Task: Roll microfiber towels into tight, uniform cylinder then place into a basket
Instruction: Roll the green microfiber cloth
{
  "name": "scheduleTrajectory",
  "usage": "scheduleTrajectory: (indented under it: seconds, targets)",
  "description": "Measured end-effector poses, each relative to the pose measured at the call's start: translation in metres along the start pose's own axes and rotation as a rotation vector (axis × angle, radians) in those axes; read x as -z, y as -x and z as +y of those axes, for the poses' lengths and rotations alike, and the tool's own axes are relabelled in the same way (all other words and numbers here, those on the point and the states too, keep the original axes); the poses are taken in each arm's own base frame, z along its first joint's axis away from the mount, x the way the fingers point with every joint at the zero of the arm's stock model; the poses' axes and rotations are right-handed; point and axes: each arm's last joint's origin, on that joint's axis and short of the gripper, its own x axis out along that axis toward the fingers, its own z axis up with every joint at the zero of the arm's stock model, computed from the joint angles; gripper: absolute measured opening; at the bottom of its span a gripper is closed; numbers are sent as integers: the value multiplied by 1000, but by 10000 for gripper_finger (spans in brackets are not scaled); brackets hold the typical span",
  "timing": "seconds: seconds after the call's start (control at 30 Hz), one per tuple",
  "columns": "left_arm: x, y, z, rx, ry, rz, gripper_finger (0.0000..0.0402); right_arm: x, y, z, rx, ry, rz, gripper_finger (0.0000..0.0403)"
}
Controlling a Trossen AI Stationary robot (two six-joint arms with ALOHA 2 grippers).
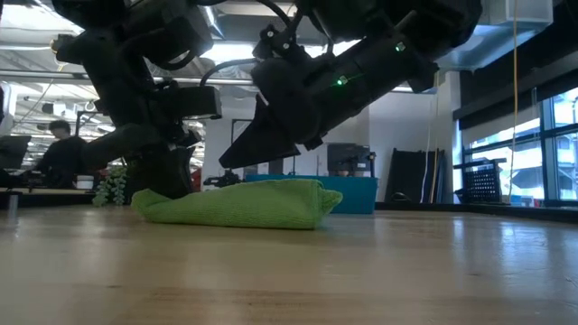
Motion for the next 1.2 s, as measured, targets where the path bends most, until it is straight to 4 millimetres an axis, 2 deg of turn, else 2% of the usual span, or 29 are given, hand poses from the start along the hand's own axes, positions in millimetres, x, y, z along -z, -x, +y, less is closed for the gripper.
scheduleTrajectory:
  seconds: [0.2,0.33,0.83,1.2]
  targets:
    - [0,0,0,0,0,0,0,0,0,1,-16,-13,2,120]
    - [0,0,0,0,1,0,0,0,0,1,-17,-23,0,151]
    - [0,0,0,-1,1,0,0,3,-1,-2,62,-17,9,388]
    - [-1,0,0,-1,3,-6,0,22,-21,-15,88,-58,60,399]
